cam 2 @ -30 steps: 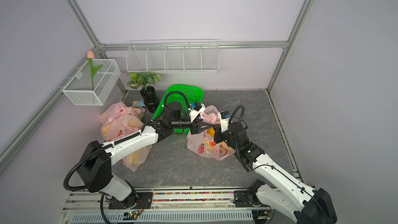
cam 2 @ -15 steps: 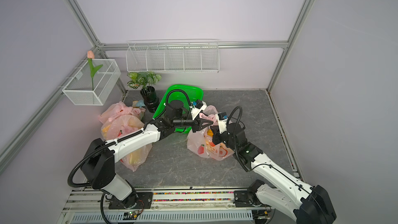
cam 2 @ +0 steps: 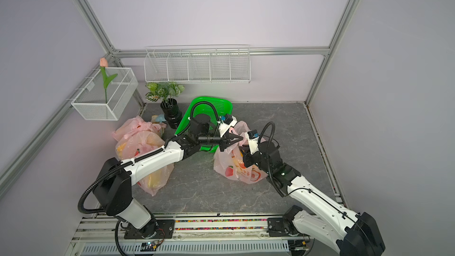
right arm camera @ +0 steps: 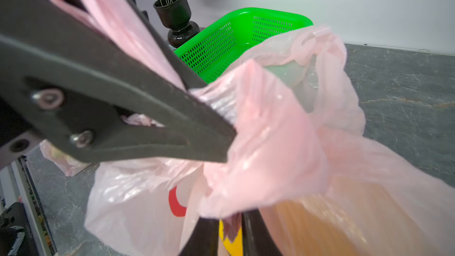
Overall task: Place the banana into a plastic bag & tie a knot
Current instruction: Cross the plastic bag at the center of the board.
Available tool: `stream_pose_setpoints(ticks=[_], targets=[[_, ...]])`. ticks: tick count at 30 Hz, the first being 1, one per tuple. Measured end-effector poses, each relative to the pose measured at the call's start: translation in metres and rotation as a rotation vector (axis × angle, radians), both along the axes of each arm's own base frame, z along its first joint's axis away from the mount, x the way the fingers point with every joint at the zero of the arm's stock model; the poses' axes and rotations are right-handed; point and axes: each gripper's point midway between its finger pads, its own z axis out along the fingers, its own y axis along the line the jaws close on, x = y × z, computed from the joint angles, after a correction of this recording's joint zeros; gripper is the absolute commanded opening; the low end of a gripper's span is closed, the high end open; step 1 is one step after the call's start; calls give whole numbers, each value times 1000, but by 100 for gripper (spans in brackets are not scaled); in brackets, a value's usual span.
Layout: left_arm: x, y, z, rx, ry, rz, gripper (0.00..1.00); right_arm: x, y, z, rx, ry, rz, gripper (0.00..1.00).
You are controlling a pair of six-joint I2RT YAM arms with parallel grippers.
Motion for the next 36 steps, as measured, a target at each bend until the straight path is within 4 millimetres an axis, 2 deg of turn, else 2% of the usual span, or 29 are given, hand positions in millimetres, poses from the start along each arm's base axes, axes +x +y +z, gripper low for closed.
stream_pose_setpoints(ticks=[10, 16, 20, 26, 32, 36], targets=[[0, 1, -2, 10, -37, -6, 0, -17, -19, 17, -41, -38, 10, 47], [-6, 7, -2, 14, -80, -18, 0, -19, -30, 34, -48, -89, 3, 66], [-10, 8, 1, 9, -106, -40, 0, -17, -27, 41, -55, -159, 30, 74], [-21, 12, 4, 5, -146, -89, 0, -9, -17, 40, -96, -225, 74, 76], [-34, 14, 5, 3, -174, -155, 0, -7, -6, 38, -120, -273, 132, 69], [-41, 17, -2, 21, -166, -198, 0, -7, 5, 25, -147, -265, 182, 62]])
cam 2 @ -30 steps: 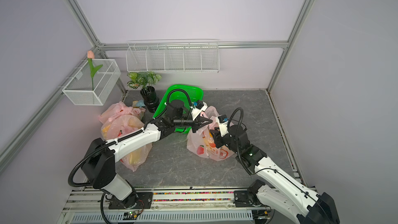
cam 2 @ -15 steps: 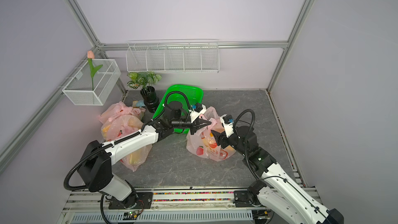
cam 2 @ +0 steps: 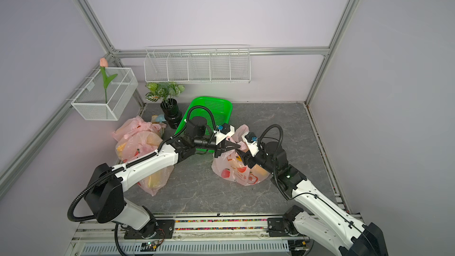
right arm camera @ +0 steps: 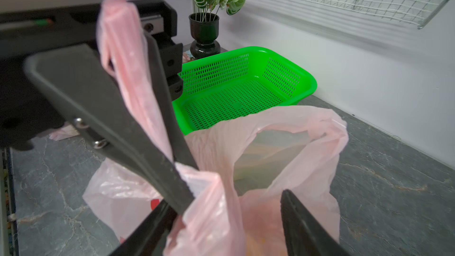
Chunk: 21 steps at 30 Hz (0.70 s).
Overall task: Place the banana into a plastic bag & tie a knot
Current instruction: Cross the plastic bag at the center of the board.
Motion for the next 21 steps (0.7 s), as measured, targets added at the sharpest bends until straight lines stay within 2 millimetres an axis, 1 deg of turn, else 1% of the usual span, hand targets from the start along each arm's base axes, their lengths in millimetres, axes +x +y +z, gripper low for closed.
stream_pose_setpoints(ticks=[4, 7, 11, 15, 17, 21], targets=[[-4, 2, -4, 18, 0, -25, 0, -2, 7, -9, -26, 10, 36, 52], [-5, 3, -4, 20, -5, -33, 0, -3, 10, -11, -35, 8, 54, 38], [-5, 3, -3, 17, -14, -38, 0, -5, 13, -14, -45, 9, 72, 25], [-4, 4, -4, 20, -14, -36, 0, -6, 15, -16, -61, 1, 74, 10], [-4, 4, -4, 21, -15, -34, 0, -7, 15, -15, -64, -1, 69, 7], [-4, 3, -1, 14, -21, -31, 1, -8, 12, -11, -65, -15, 51, 7]])
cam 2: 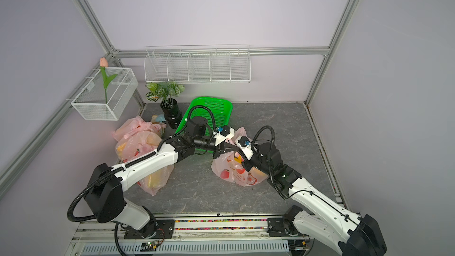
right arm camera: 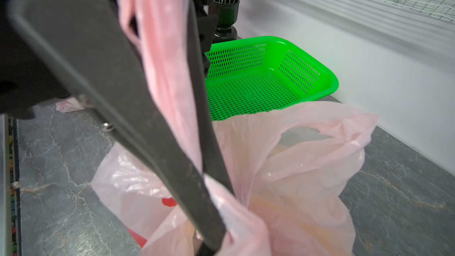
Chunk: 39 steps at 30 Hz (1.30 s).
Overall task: Place the banana into a plastic bag & tie a knot
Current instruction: Cross the plastic bag at the center of the board.
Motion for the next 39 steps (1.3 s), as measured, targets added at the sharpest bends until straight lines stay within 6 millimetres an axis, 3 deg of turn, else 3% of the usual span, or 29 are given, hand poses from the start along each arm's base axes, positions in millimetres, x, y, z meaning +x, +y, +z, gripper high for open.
stream_pose_setpoints(ticks=[2, 5, 8, 11, 15, 18, 20, 21, 23, 25, 28, 39], targets=[[0, -1, 3, -7, -5, 7, 8, -1, -2, 4, 5, -9, -7, 7], [-1, 0, 10, -11, -5, 33, 36, -1, -6, 11, 18, -28, -32, 7], [7, 6, 17, -12, -16, 111, 57, 0, -14, 18, 33, -51, -68, 7], [15, 18, 17, -14, -39, 210, 66, -1, -17, 25, 50, -68, -76, 7], [27, 27, 1, 13, -42, 311, 69, -2, -17, 28, 56, -73, -75, 7], [35, 27, -11, 40, -39, 347, 66, -3, -17, 27, 56, -73, -71, 7], [40, 23, -17, 56, -32, 348, 58, -3, -17, 26, 56, -72, -71, 7], [42, 20, -20, 65, -30, 341, 51, -3, -17, 26, 56, -73, -71, 7], [44, 12, -25, 83, -16, 313, 27, -2, -18, 24, 54, -73, -75, 7], [45, 6, -26, 92, -1, 282, 13, -1, -20, 24, 55, -82, -90, 7], [37, 1, -25, 88, 24, 229, 2, 0, -27, 26, 70, -114, -126, 7], [4, -6, -19, 48, 86, 114, 0, 10, -39, 48, 117, -217, -207, 7]])
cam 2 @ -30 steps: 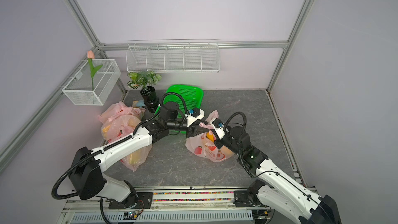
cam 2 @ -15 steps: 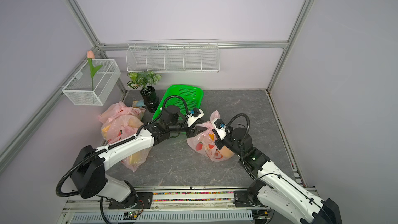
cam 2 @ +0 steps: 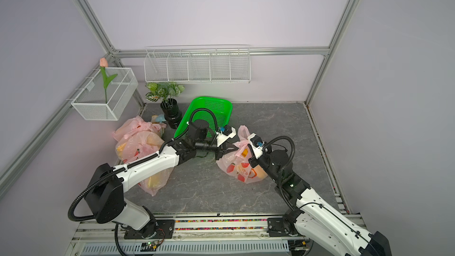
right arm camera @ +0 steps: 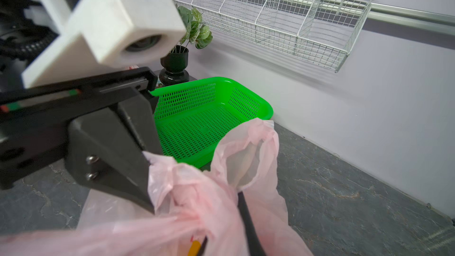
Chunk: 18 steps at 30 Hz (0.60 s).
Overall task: Place the banana into a plastic bag & tie a knot
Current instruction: Cross the plastic bag at the center of the board.
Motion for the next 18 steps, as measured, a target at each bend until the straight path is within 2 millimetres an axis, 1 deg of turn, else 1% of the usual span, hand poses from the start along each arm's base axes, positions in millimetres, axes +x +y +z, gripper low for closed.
stream_pose_setpoints(ticks=[5, 8, 10, 11, 14, 16, 18], targets=[[-22, -11, 3, -14, 20, -55, 0, 5, -3, -3, -4, -38, -28, 7], [-31, -17, 7, -31, 30, -73, 0, 6, -1, -4, 0, -51, -20, 7], [-34, -19, 12, -48, 43, -79, 0, 5, 2, 0, 13, -64, -5, 7], [-34, -19, 13, -54, 48, -78, 4, 4, 4, 3, 27, -75, 4, 7], [-37, -17, 16, -56, 58, -77, 22, 2, 5, 8, 56, -92, 19, 7], [-45, -13, 16, -47, 67, -84, 29, 3, 3, 14, 85, -107, 21, 7], [-50, -4, 20, -48, 65, -77, 38, 1, 1, 19, 111, -121, 24, 7]])
